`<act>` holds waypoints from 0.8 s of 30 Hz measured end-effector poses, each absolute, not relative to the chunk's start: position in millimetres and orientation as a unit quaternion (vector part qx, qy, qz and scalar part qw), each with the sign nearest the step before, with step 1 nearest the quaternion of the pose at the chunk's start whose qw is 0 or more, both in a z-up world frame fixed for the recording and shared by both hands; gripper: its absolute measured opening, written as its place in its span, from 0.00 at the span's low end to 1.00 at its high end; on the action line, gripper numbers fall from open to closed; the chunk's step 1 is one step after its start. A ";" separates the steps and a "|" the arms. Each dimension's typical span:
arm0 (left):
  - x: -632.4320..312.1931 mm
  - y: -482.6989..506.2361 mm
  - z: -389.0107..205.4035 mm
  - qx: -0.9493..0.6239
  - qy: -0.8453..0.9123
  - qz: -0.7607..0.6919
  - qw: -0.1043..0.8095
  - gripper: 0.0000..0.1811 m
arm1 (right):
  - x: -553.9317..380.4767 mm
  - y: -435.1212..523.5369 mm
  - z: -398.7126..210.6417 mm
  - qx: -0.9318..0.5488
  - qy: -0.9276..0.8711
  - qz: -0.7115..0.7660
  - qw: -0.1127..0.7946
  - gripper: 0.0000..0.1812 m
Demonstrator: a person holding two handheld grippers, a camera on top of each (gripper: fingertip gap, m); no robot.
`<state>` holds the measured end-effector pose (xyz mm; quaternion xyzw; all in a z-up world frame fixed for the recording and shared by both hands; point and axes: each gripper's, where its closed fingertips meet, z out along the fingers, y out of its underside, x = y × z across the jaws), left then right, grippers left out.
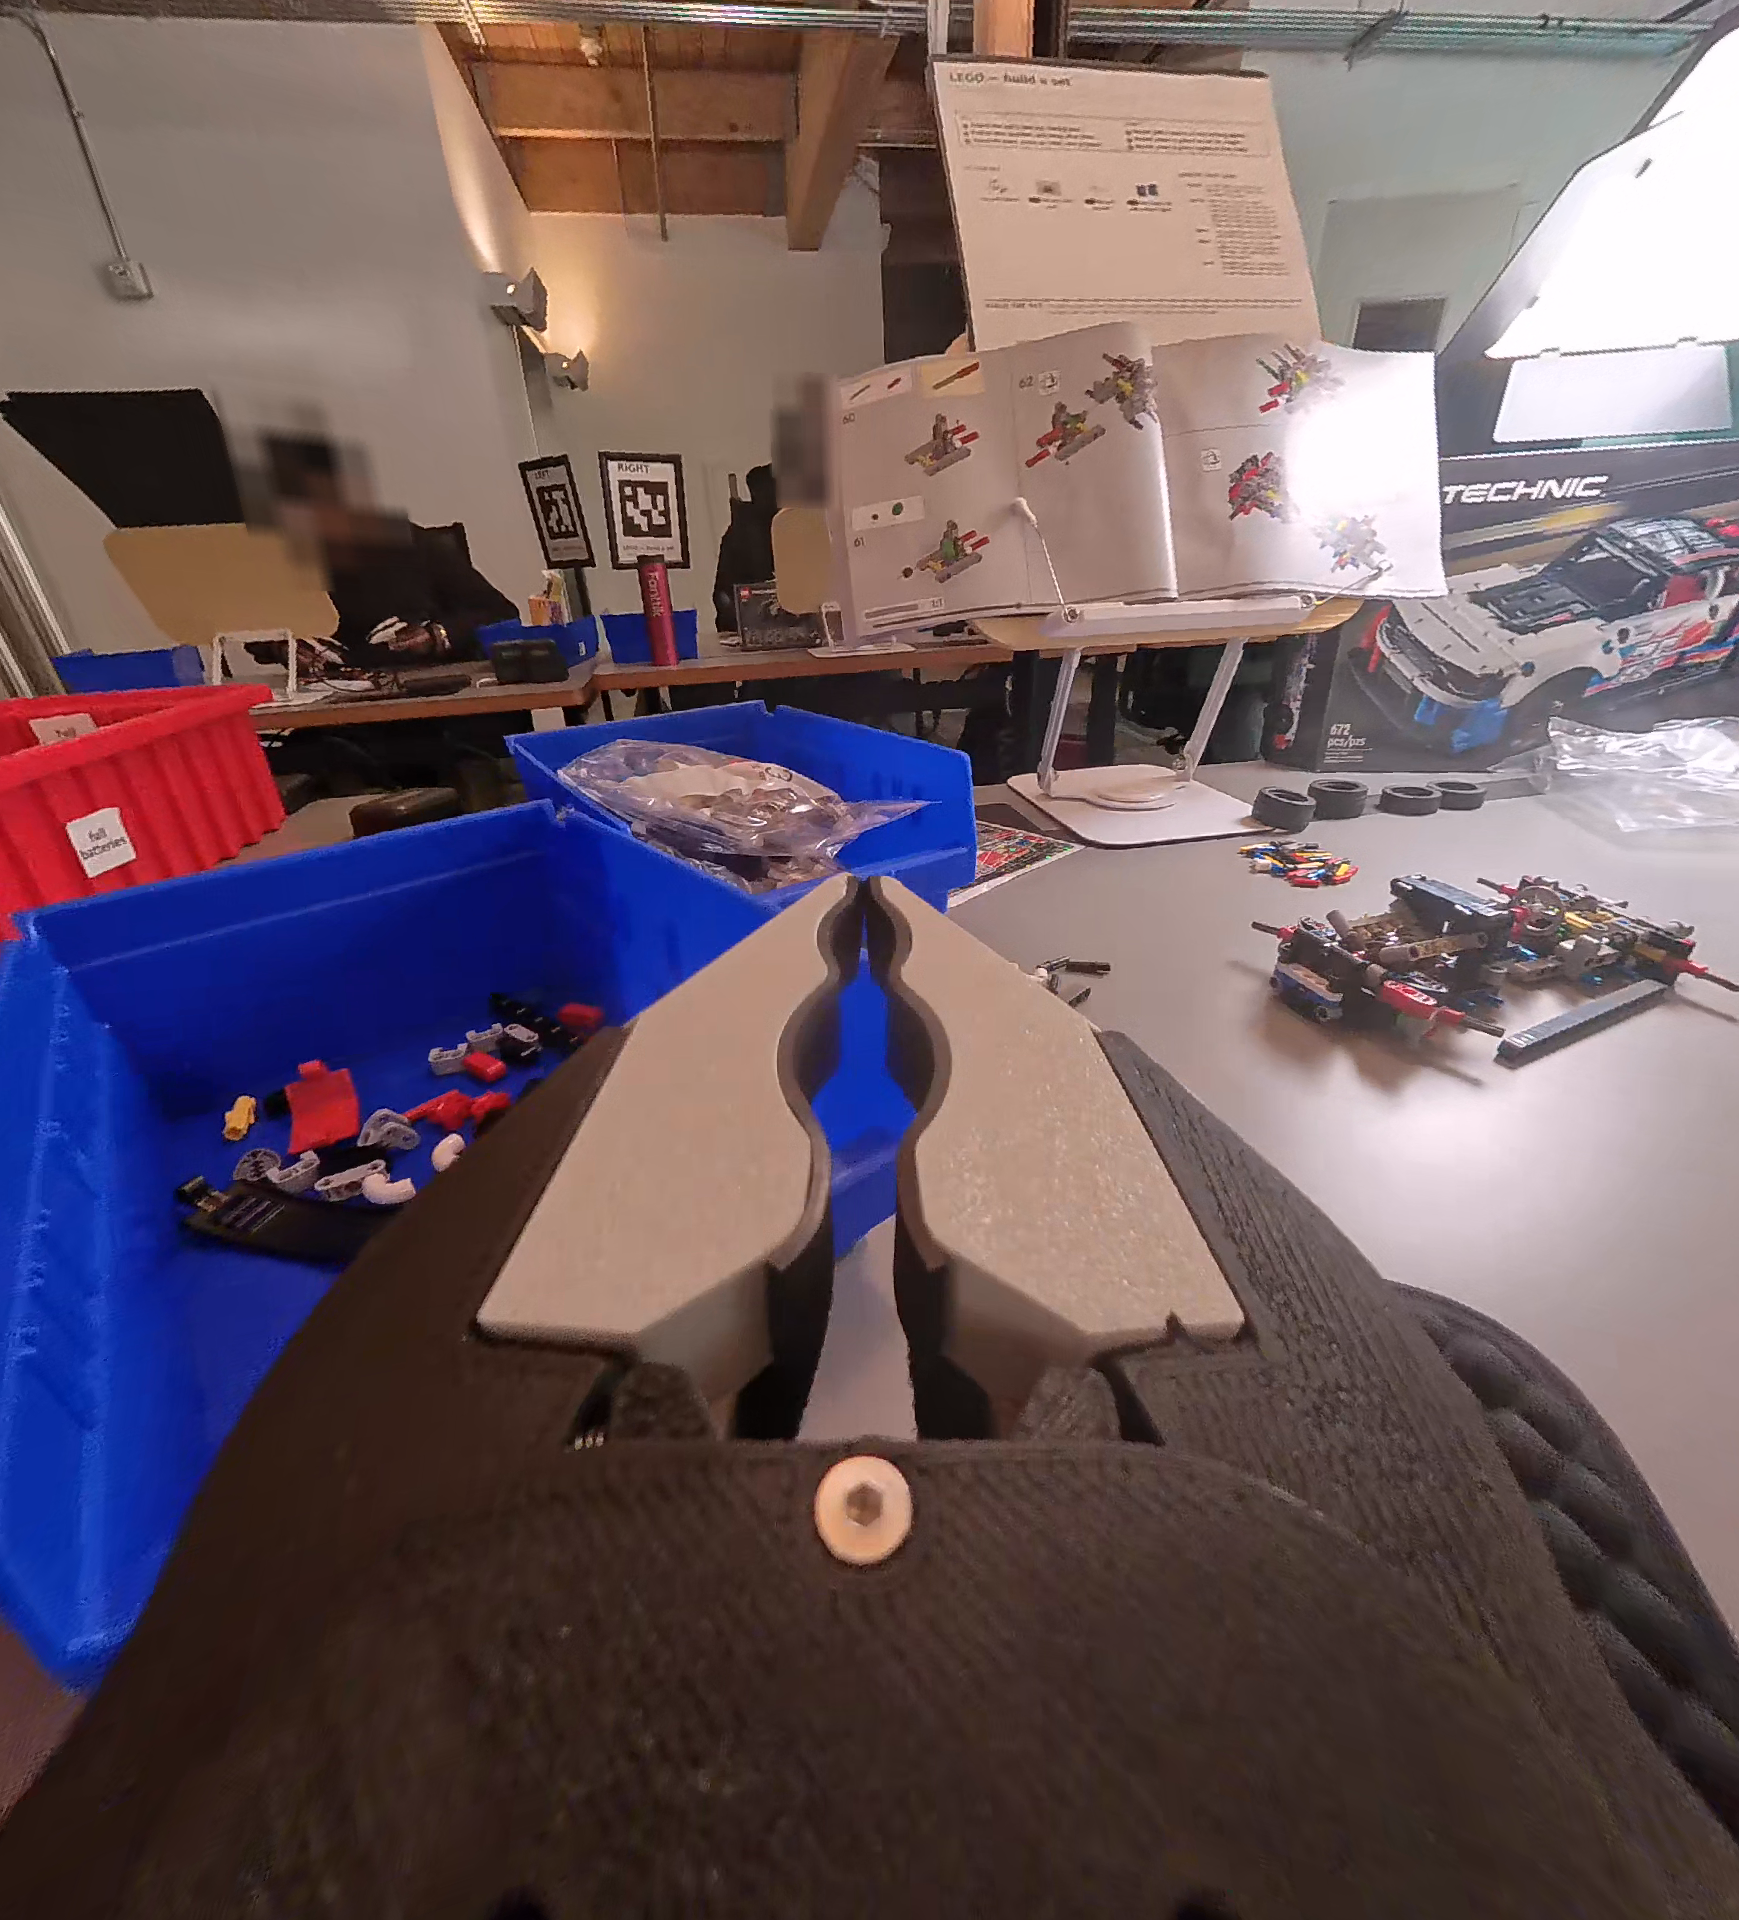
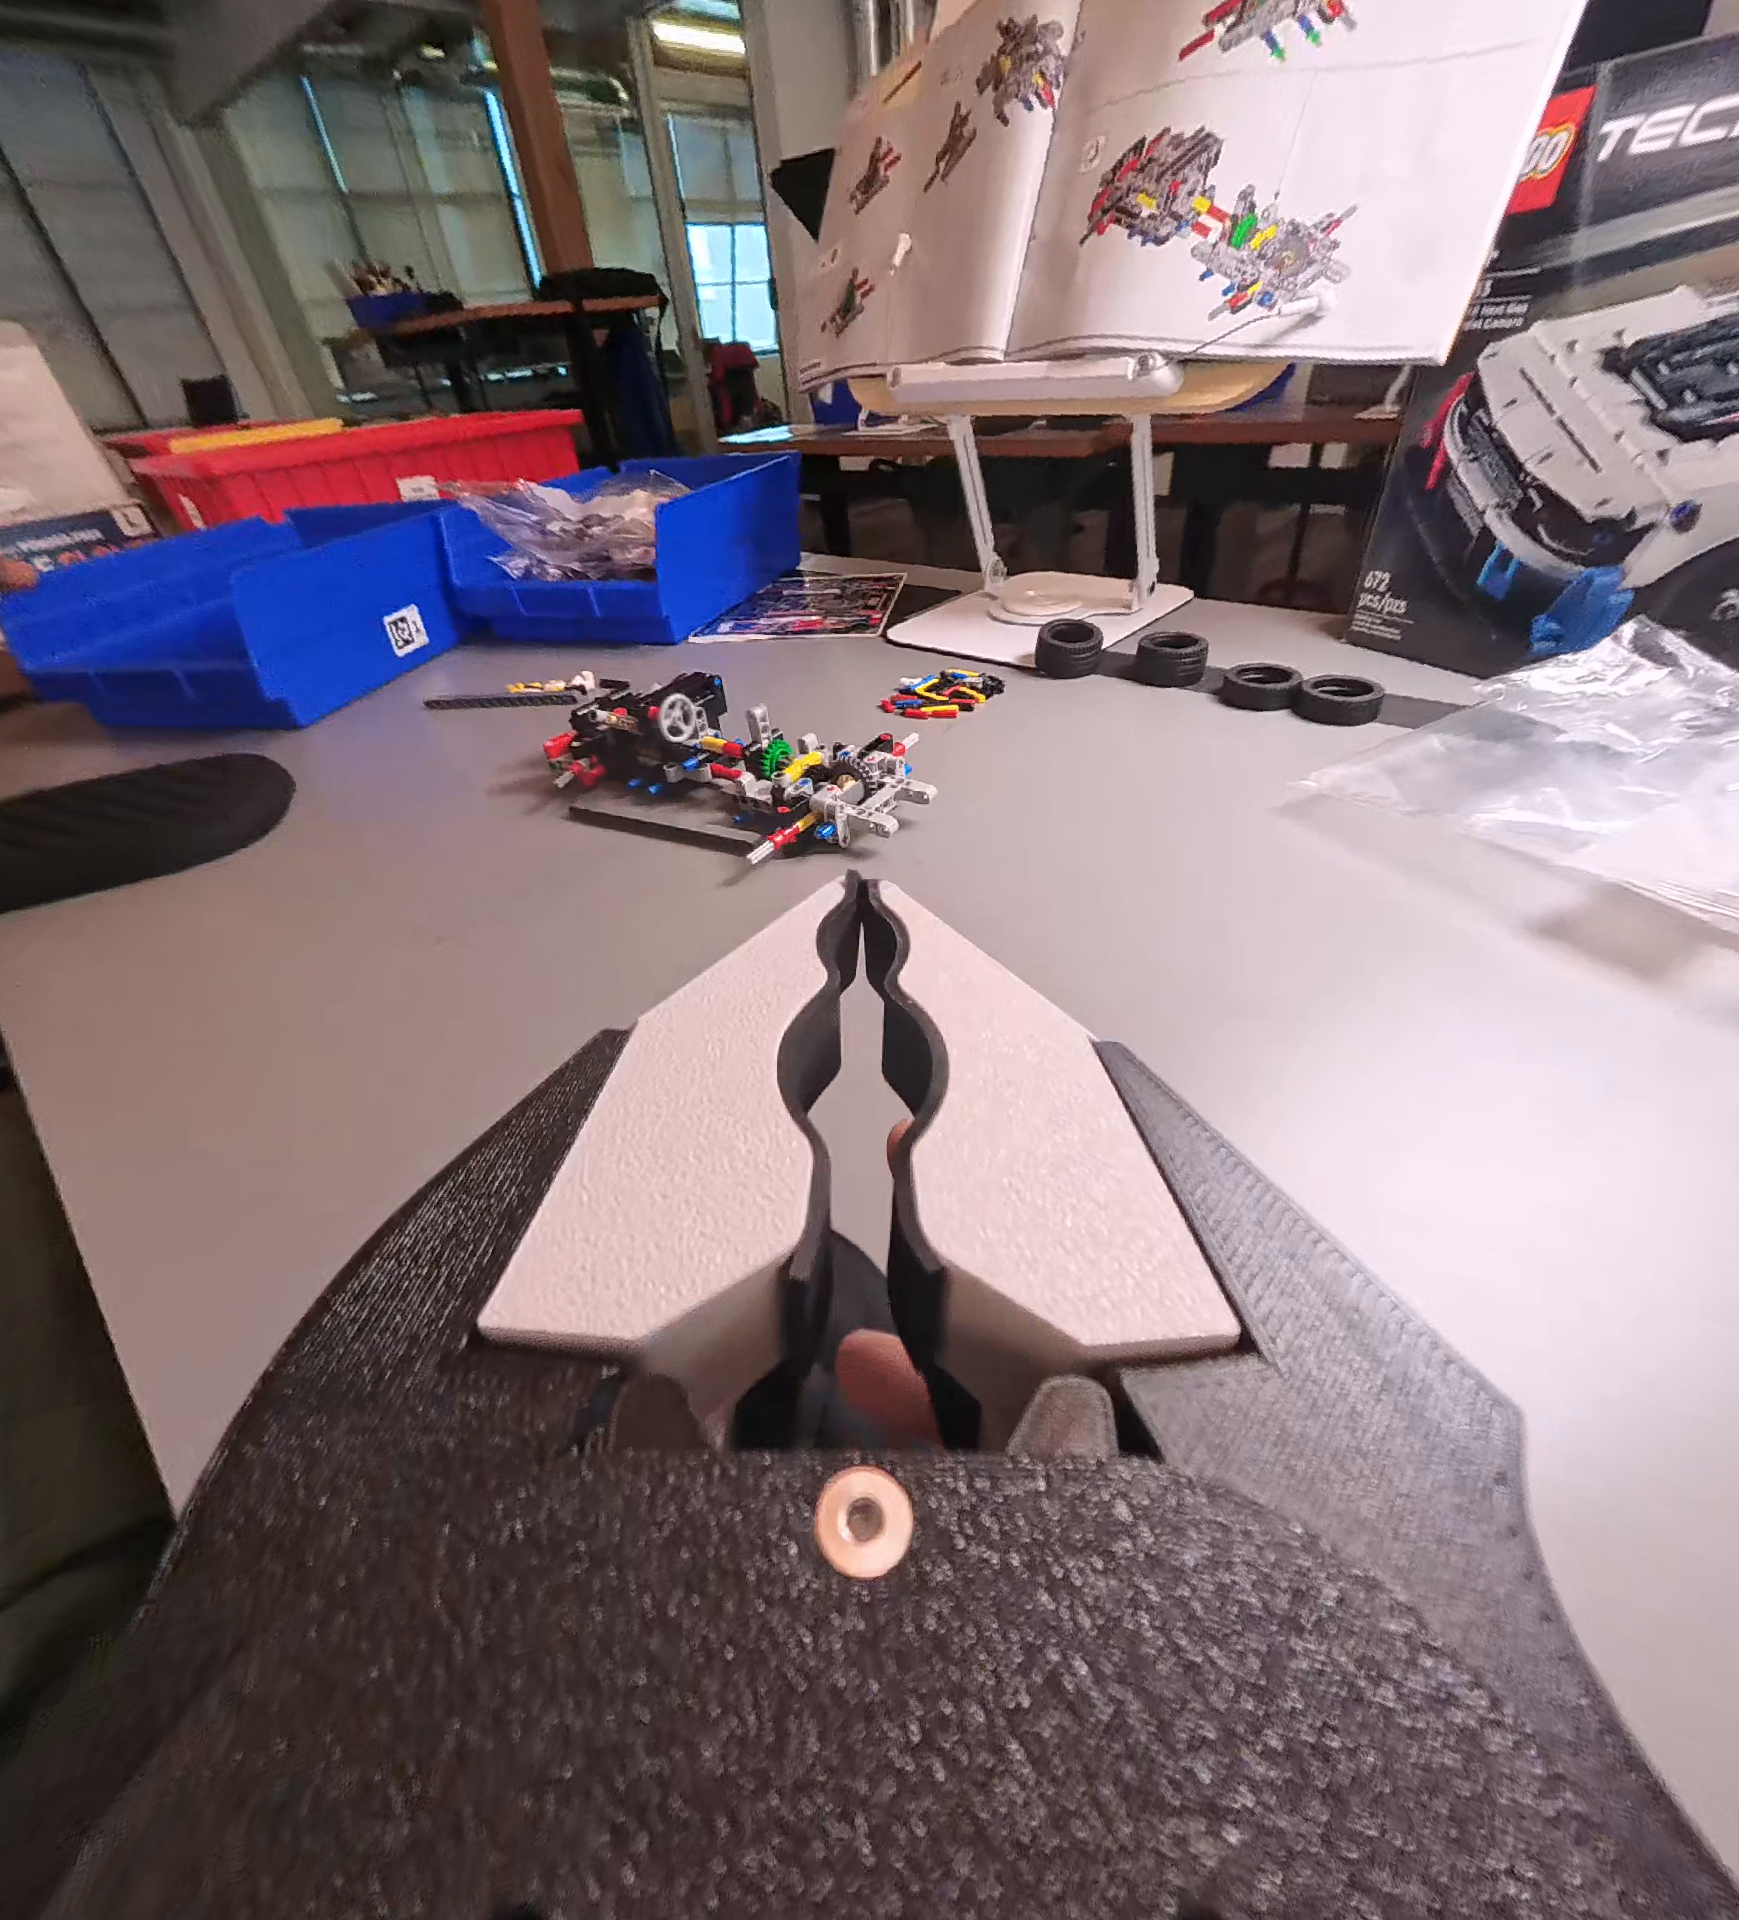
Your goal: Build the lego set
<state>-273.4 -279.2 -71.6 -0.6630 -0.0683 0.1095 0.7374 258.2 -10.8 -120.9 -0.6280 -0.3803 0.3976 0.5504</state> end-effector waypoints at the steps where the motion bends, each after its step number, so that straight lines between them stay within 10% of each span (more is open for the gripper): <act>1: -274.0 -279.3 -73.2 -0.664 -0.068 0.113 0.736 0.00 | 258.3 -10.9 -120.5 -0.632 -0.376 0.394 0.551 0.00; 24: -286.8 -284.5 -73.1 -0.670 -0.084 0.140 0.724 0.00 | 322.9 -36.6 -158.4 -0.733 -0.339 0.285 0.516 0.00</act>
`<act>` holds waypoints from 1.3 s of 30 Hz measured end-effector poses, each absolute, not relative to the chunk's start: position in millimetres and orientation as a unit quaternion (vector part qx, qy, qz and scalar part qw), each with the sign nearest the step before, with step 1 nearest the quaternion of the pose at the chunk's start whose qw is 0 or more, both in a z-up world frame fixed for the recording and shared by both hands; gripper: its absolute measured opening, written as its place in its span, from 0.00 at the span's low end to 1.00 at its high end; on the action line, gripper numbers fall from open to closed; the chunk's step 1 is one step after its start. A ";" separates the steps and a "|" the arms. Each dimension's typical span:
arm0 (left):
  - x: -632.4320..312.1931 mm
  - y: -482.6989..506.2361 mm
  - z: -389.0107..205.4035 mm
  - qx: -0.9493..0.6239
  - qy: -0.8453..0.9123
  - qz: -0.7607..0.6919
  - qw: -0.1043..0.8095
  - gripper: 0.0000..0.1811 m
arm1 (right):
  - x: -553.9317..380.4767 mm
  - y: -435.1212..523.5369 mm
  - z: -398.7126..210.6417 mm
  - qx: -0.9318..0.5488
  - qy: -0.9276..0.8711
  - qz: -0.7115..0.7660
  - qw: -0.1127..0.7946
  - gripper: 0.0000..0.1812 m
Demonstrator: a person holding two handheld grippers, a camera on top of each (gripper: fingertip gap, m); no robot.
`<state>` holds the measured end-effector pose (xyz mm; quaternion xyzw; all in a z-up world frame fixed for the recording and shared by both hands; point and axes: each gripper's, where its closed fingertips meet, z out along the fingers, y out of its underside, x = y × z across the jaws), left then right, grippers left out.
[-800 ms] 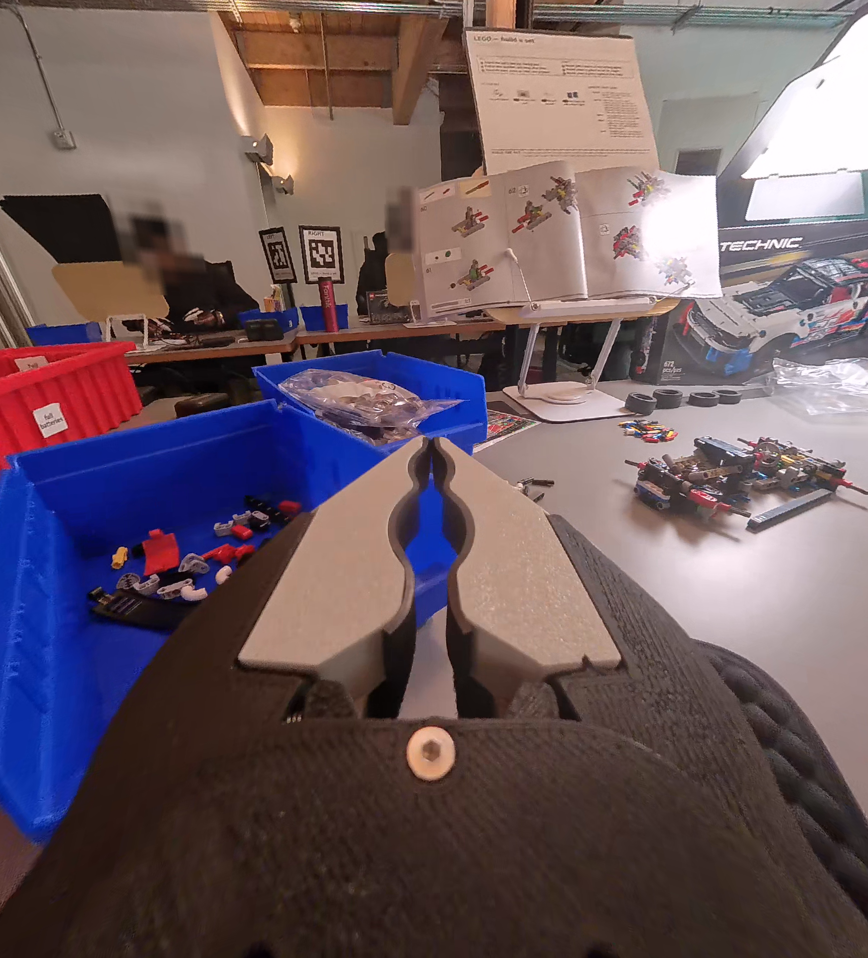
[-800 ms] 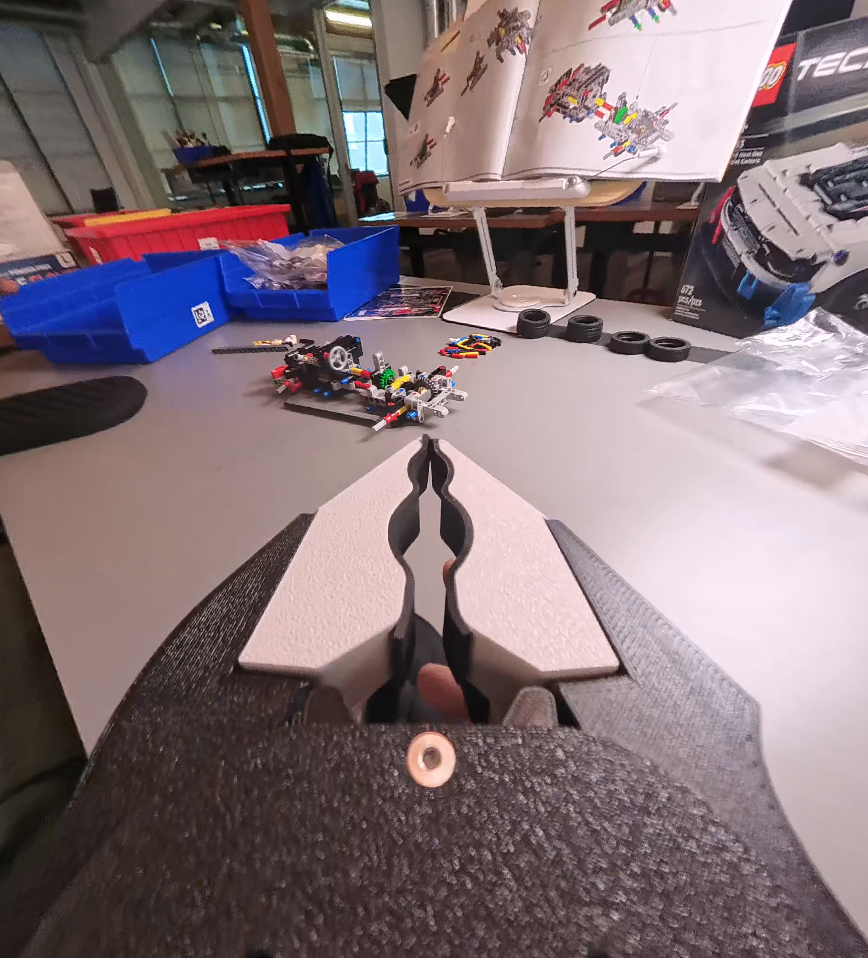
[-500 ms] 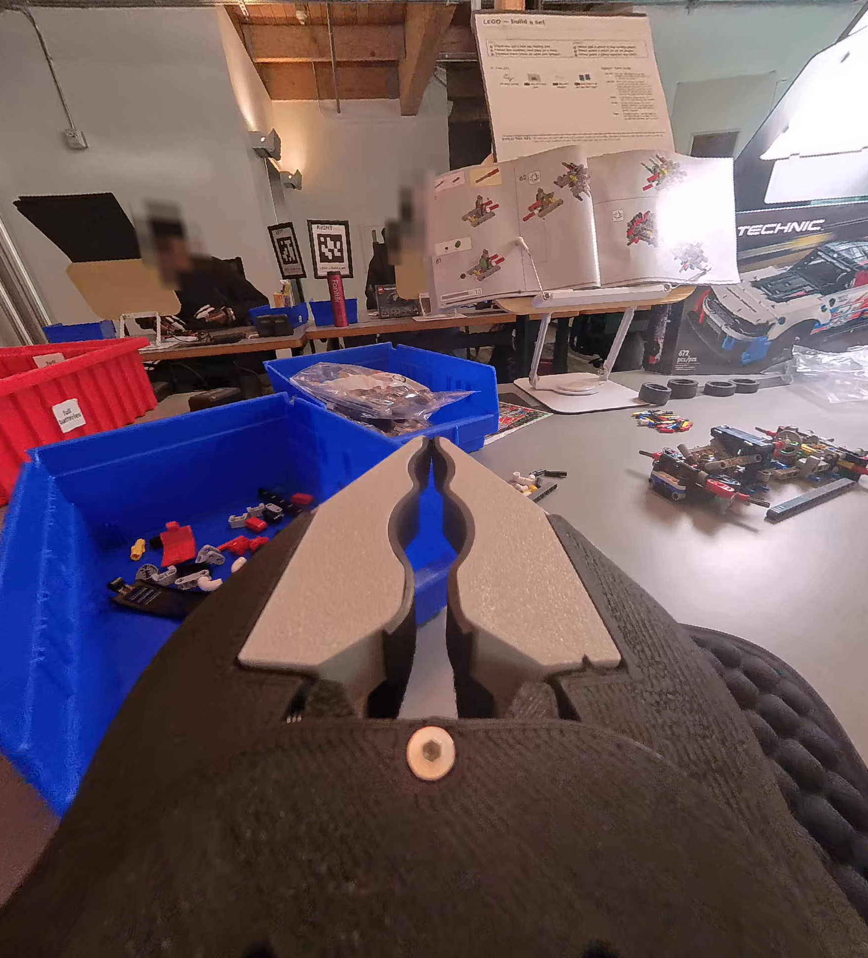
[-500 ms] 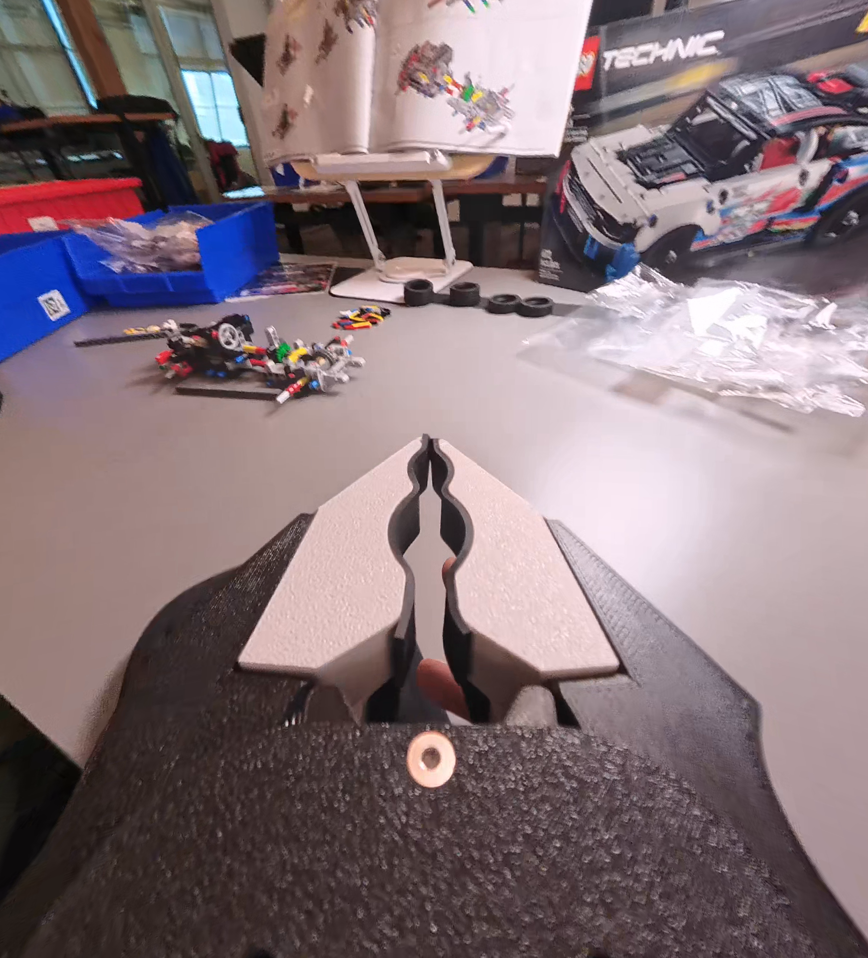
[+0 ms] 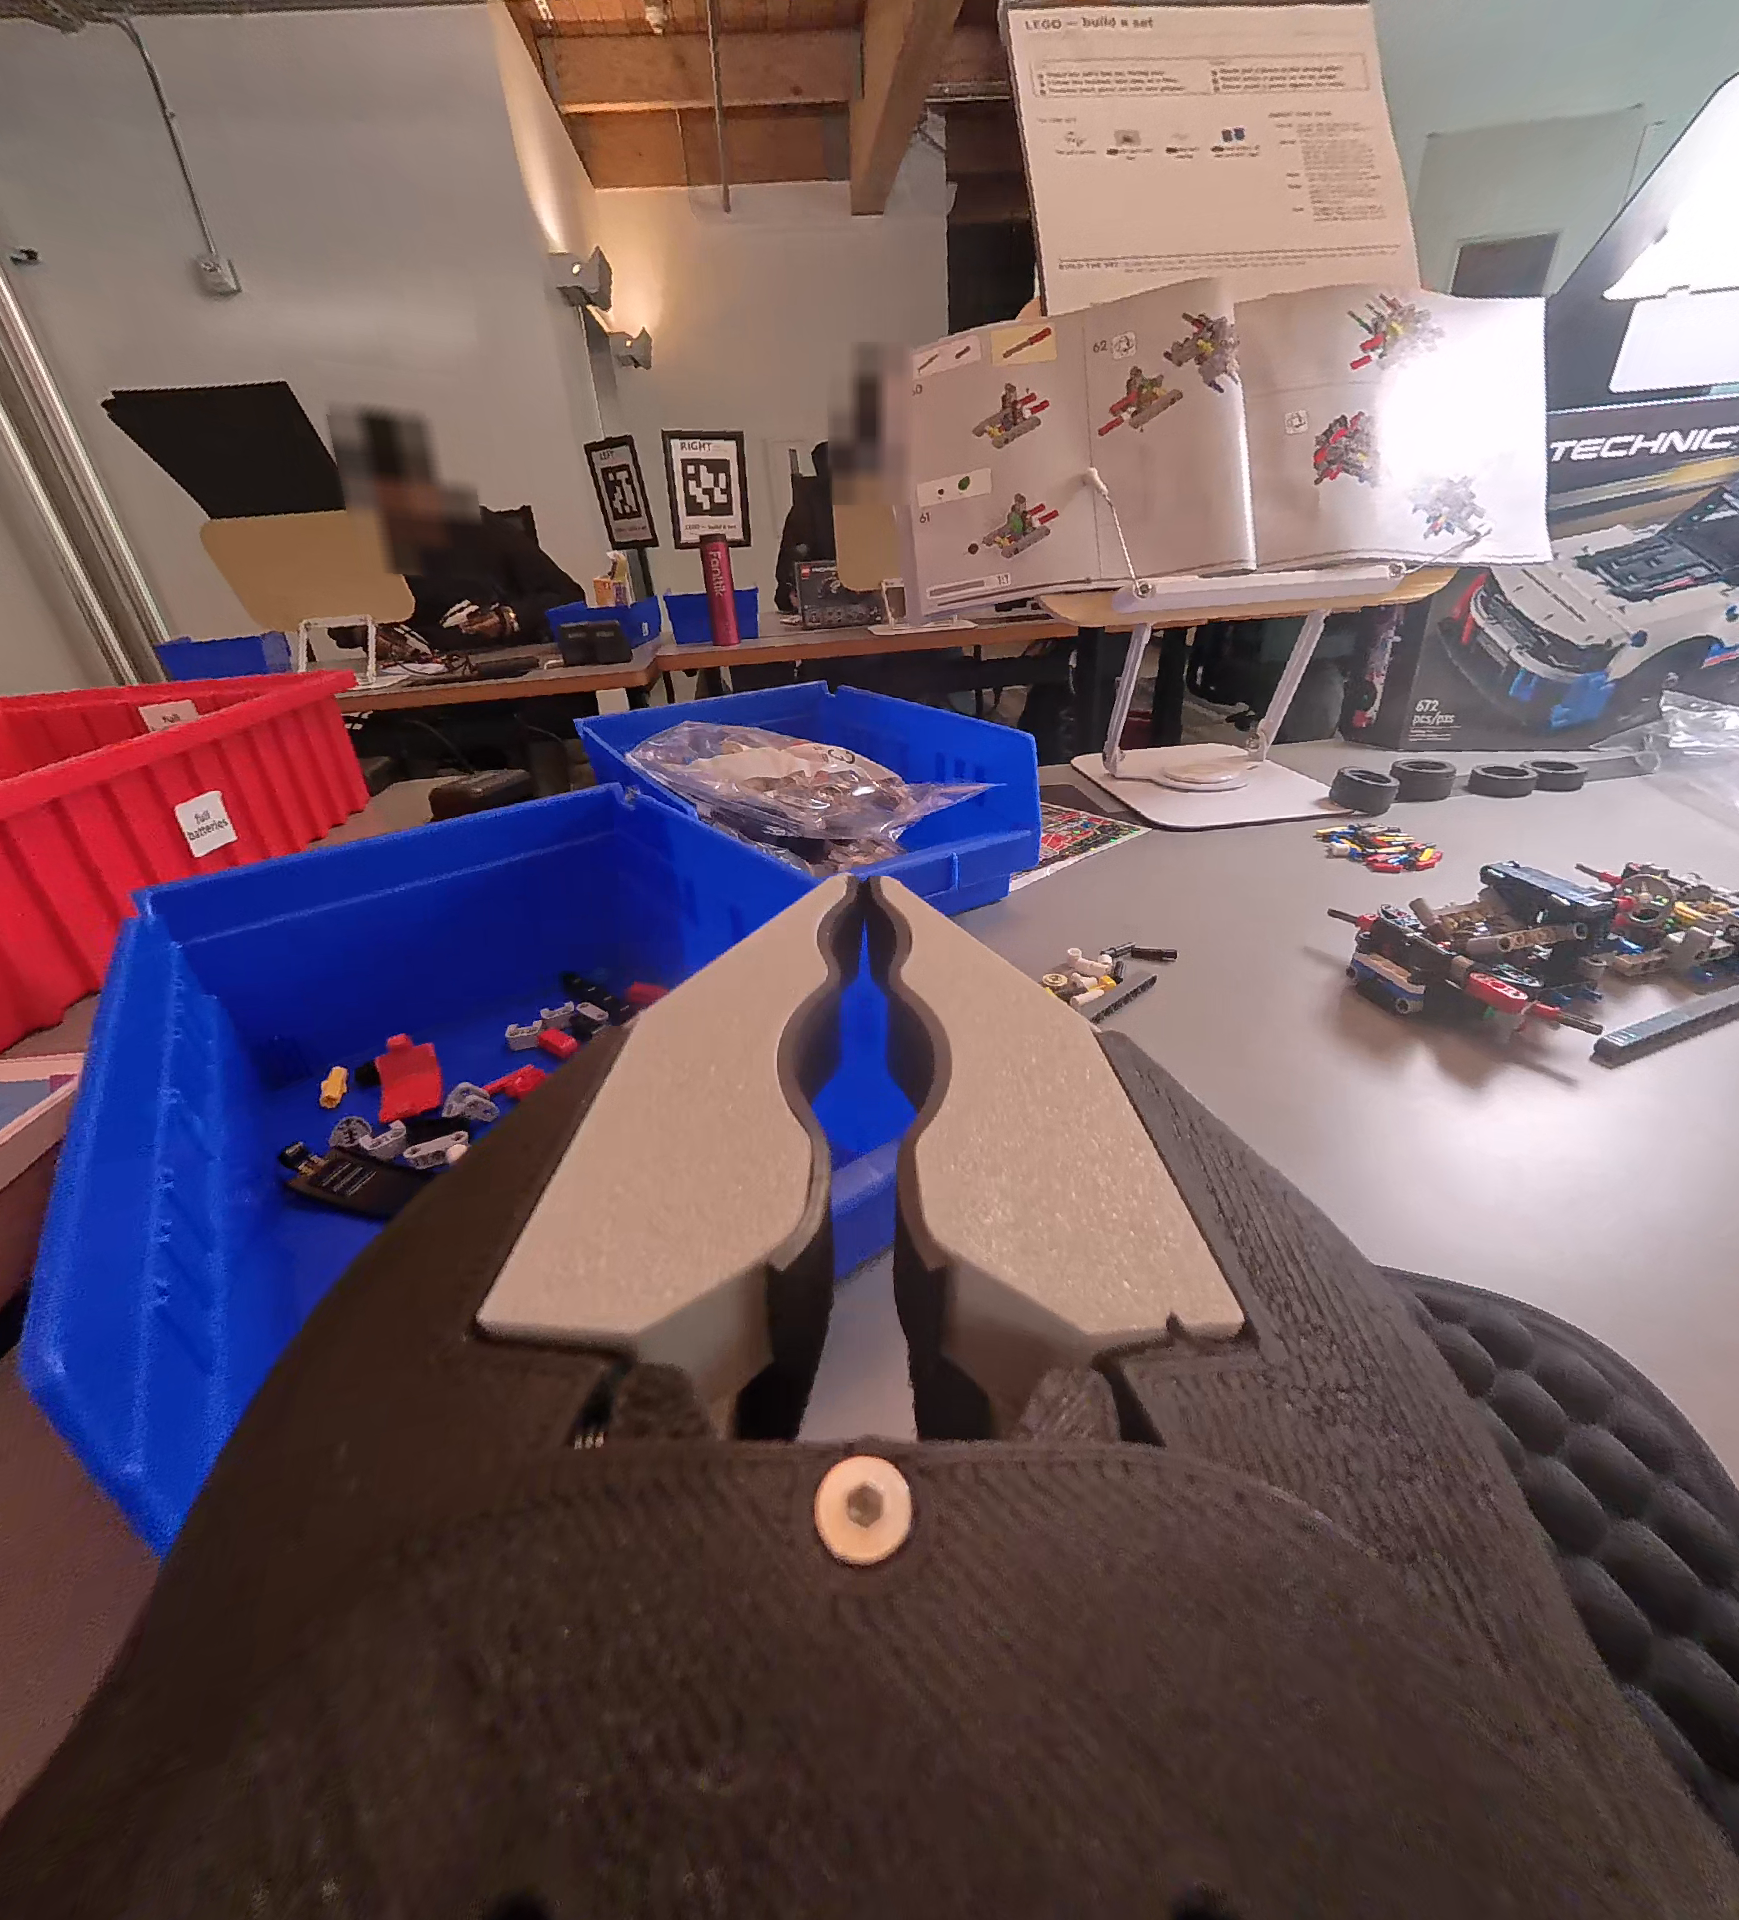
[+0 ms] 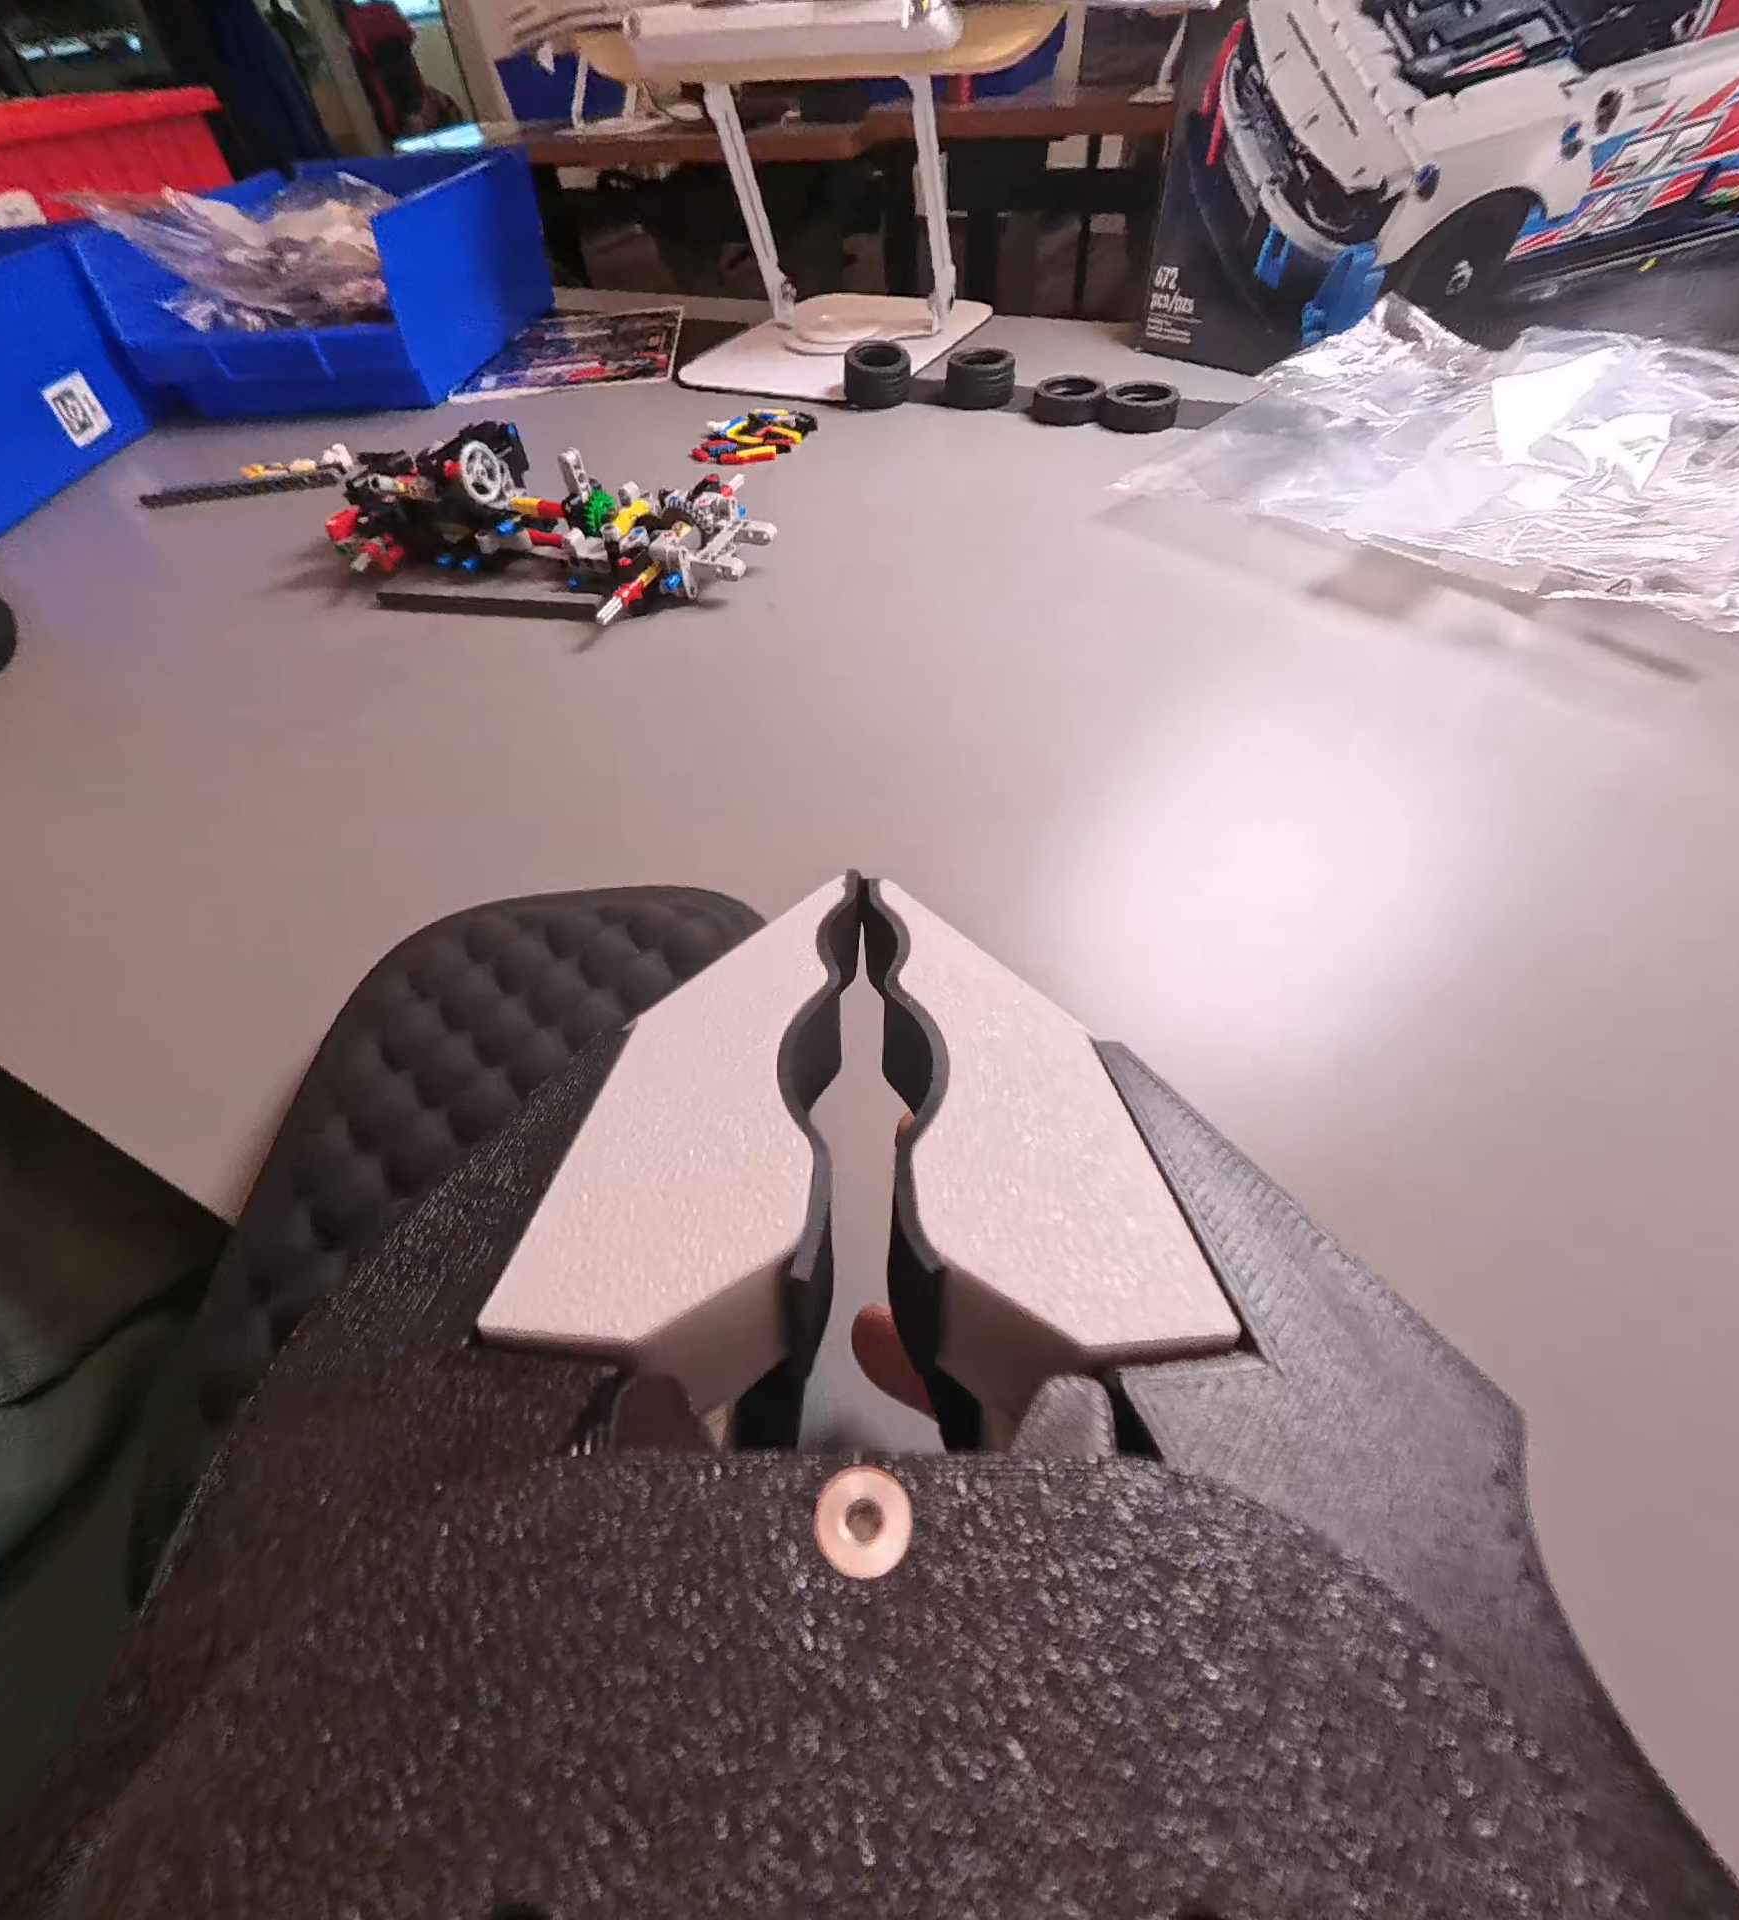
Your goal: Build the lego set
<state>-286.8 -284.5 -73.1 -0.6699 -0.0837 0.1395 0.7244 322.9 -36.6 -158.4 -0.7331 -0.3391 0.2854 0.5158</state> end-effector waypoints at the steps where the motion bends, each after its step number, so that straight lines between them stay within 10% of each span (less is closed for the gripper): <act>1: -287.4 -285.7 -71.7 -0.669 -0.084 0.141 0.725 0.00 | 324.3 -32.9 -156.4 -0.734 -0.332 0.283 0.521 0.00; 39: -241.7 -166.9 -19.8 -0.666 0.034 0.020 0.745 0.00 | 240.2 41.0 1.8 -0.565 -0.351 0.348 0.661 0.00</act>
